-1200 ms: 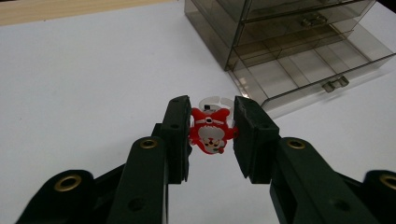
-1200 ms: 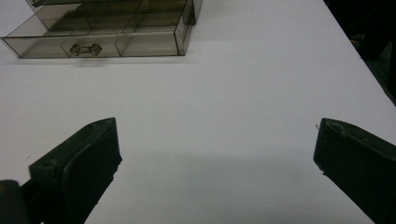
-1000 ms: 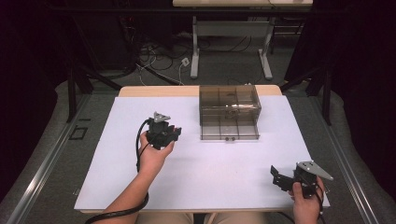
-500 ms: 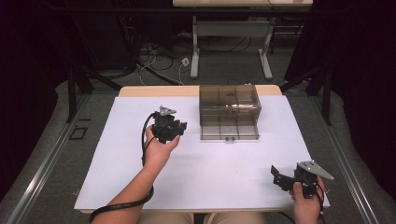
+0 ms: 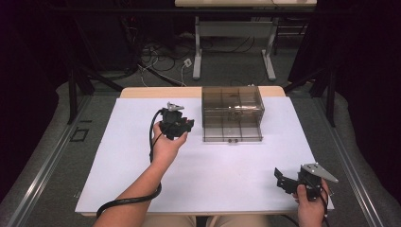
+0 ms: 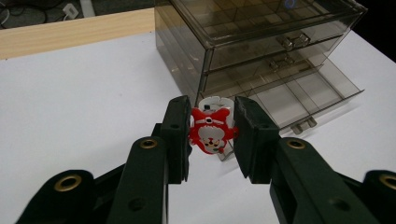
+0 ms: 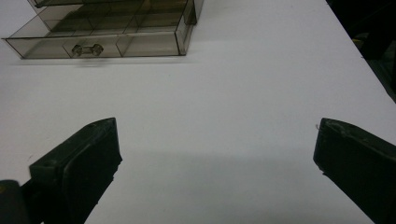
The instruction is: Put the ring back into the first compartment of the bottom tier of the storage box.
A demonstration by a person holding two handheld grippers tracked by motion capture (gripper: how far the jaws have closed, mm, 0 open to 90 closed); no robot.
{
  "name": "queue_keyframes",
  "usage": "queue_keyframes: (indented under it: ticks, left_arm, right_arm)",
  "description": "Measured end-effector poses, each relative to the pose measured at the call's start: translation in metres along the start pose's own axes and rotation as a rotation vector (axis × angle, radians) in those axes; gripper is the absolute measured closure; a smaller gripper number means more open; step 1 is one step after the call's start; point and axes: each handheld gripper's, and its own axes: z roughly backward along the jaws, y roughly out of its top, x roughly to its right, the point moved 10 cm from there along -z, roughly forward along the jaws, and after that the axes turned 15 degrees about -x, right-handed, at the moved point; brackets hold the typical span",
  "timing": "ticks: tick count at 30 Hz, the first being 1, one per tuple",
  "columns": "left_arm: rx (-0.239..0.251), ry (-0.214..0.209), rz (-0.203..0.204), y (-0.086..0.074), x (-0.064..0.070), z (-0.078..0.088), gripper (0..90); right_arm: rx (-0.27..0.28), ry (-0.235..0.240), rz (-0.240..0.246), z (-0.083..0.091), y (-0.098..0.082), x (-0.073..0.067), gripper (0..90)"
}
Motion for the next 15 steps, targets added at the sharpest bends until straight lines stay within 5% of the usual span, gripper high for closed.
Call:
queue_keyframes:
  ticks: [15]
  left_arm:
    - [-0.008, -0.013, 0.01, 0.014, 0.007, -0.008, 66.8]
  right_arm:
    - [-0.013, 0.001, -0.001, 0.0, -0.001, 0.001, 0.3]
